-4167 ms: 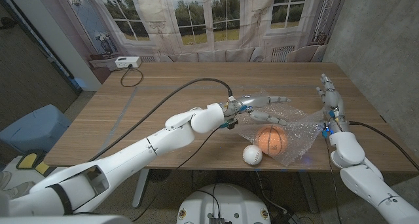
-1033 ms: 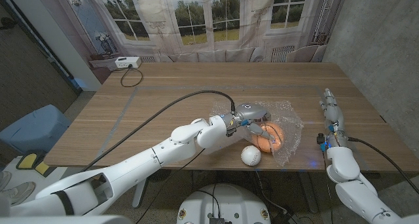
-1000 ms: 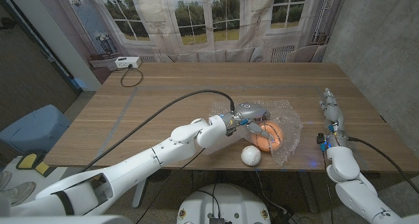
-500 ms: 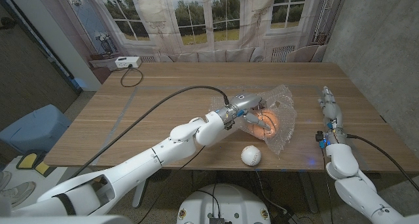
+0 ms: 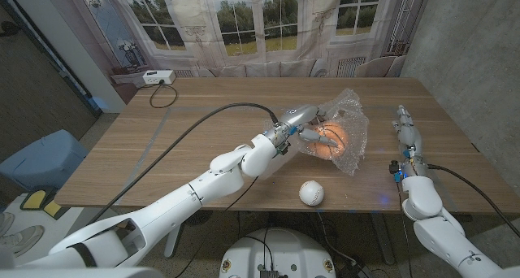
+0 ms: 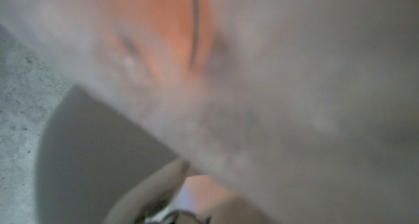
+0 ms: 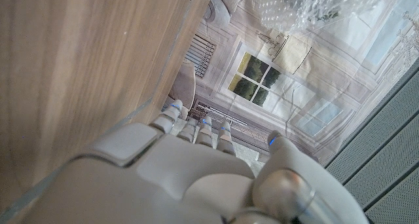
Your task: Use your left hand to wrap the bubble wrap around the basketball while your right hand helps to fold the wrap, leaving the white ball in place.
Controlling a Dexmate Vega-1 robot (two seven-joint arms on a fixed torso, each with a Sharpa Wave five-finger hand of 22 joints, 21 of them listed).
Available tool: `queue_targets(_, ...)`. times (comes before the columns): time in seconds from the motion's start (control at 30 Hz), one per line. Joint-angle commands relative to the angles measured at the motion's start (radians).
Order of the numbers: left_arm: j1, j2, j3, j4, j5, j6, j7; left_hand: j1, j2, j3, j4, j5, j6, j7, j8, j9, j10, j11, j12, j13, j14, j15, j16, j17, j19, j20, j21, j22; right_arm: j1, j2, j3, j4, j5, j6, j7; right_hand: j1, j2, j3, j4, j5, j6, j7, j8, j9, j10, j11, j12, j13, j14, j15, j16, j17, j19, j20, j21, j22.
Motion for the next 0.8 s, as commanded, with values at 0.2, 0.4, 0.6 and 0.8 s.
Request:
queue_targets(0.2,0.004,-0.043,-0.084,0.038,-0.232,-0.134,0.097,0.292,0.285,0.217,-0.204,0.006,0.099,-0.057,0.000,0.033,0.091,-0.084,-0.005,0.012,0.165,-0.163,0.006,0.010,-0.020,-0.034,0.018,0.002,0.081,0.023,-0.055,0.080,0.158,0.013,0.169,0.013,-0.001,0.001,-0.011,0.006,0.000,-0.001,0.002,0.002,0.005,0.009,-0.001,0.005,0.004,0.007,0.006,0.001,0.016,-0.004,0.009,0.002)
queue_targets(0.4,0.000,-0.065,-0.106,0.064,-0.288,-0.201,0.118,0.293,0.284,0.217,-0.203,0.006,0.098,-0.055,-0.002,0.032,0.092,-0.084,-0.008,0.018,0.163,-0.162,0.006,0.014,-0.023,-0.034,0.028,0.002,0.105,0.026,-0.072,0.096,0.196,0.008,0.213,0.018,-0.006,0.001,-0.017,0.005,-0.001,0.001,0.002,0.002,0.007,0.013,0.000,0.005,0.009,0.014,0.008,0.001,0.021,0.002,0.010,0.002)
queue_targets(0.6,-0.006,-0.105,-0.124,0.114,-0.408,-0.288,0.095,0.293,0.284,0.216,-0.201,0.006,0.099,-0.057,-0.003,0.032,0.094,-0.086,-0.010,0.022,0.163,-0.162,0.006,0.017,-0.026,-0.036,0.035,0.002,0.130,0.028,-0.086,0.111,0.240,-0.006,0.262,0.024,-0.015,-0.001,-0.025,0.004,-0.003,0.005,0.001,0.002,0.009,0.016,0.000,0.005,0.018,0.020,0.010,0.000,0.029,0.010,0.012,0.002)
queue_targets(0.8,-0.017,-0.153,-0.135,0.175,-0.547,-0.370,0.034,0.292,0.284,0.216,-0.200,0.006,0.097,-0.056,-0.005,0.032,0.094,-0.087,-0.013,0.027,0.163,-0.162,0.006,0.020,-0.030,-0.035,0.043,0.001,0.151,0.026,-0.103,0.120,0.283,-0.034,0.313,0.028,-0.024,-0.004,-0.031,0.002,-0.004,0.005,0.001,0.001,0.011,0.019,0.001,0.005,0.026,0.029,0.012,0.000,0.034,0.016,0.012,0.002)
